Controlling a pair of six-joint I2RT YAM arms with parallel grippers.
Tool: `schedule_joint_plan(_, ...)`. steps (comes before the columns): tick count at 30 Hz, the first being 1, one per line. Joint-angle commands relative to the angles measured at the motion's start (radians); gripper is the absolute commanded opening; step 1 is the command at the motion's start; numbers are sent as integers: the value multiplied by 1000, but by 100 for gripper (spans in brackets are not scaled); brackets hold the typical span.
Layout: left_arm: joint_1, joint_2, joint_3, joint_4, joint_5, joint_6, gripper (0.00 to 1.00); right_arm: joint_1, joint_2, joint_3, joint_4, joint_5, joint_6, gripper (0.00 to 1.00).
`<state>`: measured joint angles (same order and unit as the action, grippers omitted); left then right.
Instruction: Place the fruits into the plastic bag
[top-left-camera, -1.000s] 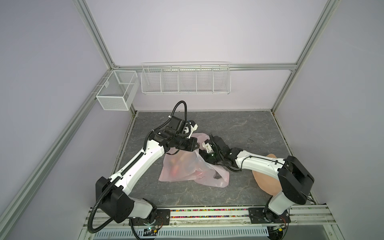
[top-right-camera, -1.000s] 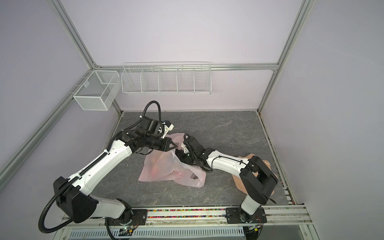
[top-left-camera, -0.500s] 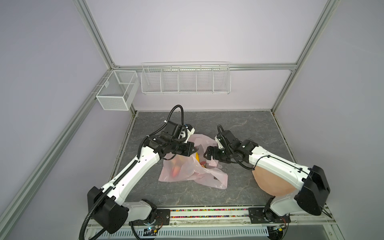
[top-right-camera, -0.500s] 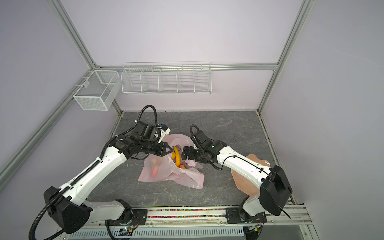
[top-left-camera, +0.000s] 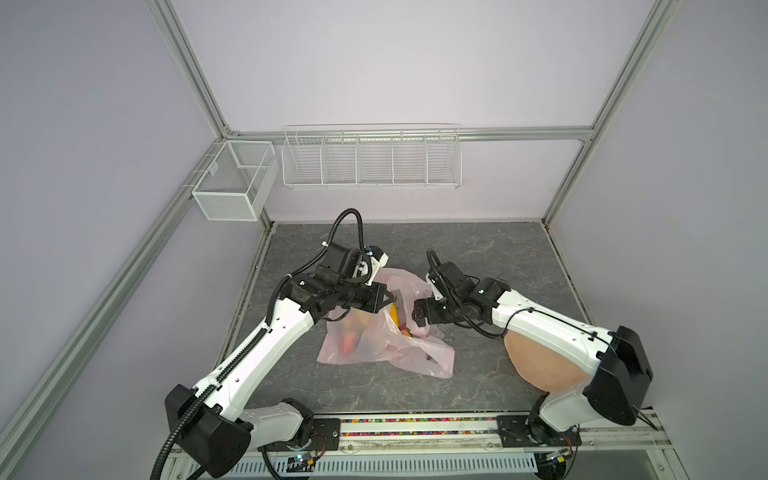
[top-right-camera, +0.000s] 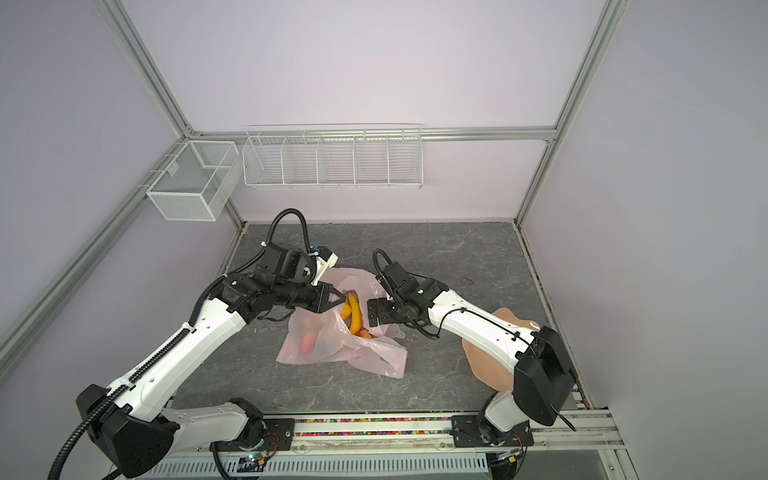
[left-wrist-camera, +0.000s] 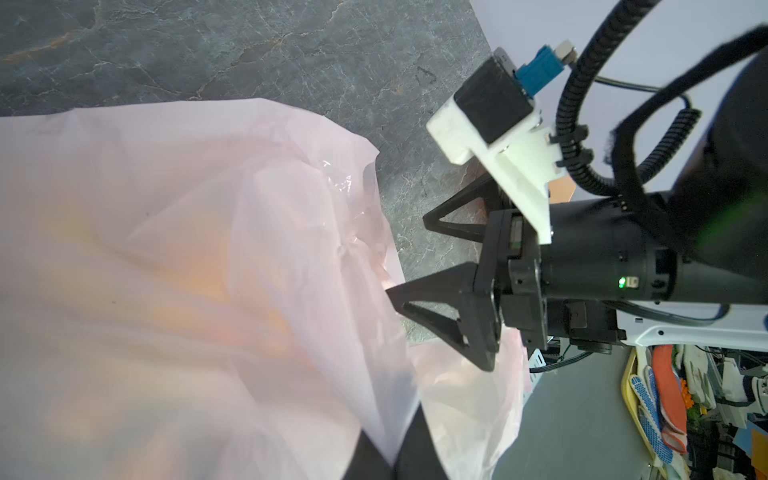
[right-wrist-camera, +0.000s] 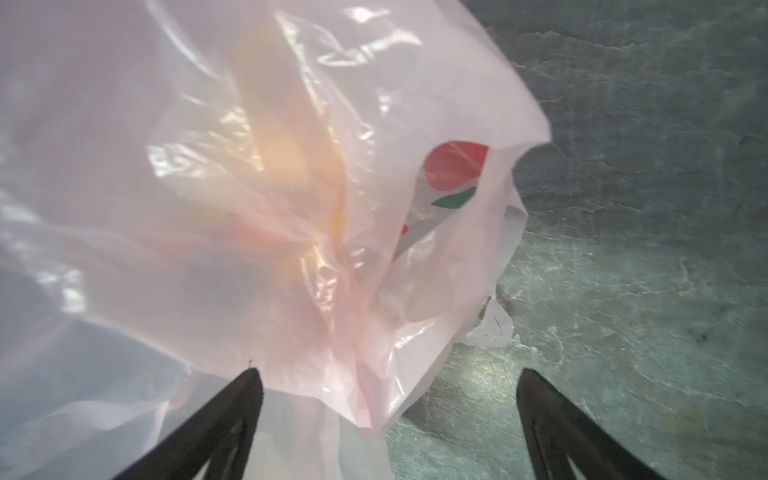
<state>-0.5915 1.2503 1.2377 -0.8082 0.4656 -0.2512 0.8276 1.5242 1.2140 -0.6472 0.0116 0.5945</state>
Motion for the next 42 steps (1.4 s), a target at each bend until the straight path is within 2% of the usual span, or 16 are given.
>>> schedule_joint_plan(1,-15,1,-1,23,5,-12,5,19,57,20,54,-32,-19,98)
schedule_joint_plan(5,-28,6,-3,26,-9,-18,5,46,116,60,80,-29,-15,98)
schedule_joint_plan(12,-32,-5,-9,26,-27,-23,5,61,153,63,36,136,33,96)
schedule_joint_plan(23,-32,-12,-17,22,-34,-22,5,77,-44,-61,213,14,47,99)
schedule_joint_plan(26,-31,-12,-20,24,-34,-20,5,94,-57,-58,207,12,51,100)
schedule_joint_plan(31,-31,-9,-19,27,-27,-20,5,118,-9,-23,152,68,62,100)
schedule_joint_plan(36,-31,-14,-18,22,-29,-19,5,138,56,10,78,172,71,100)
schedule_joint_plan(42,-32,-19,-21,20,-27,-20,5,145,90,-5,92,230,70,98)
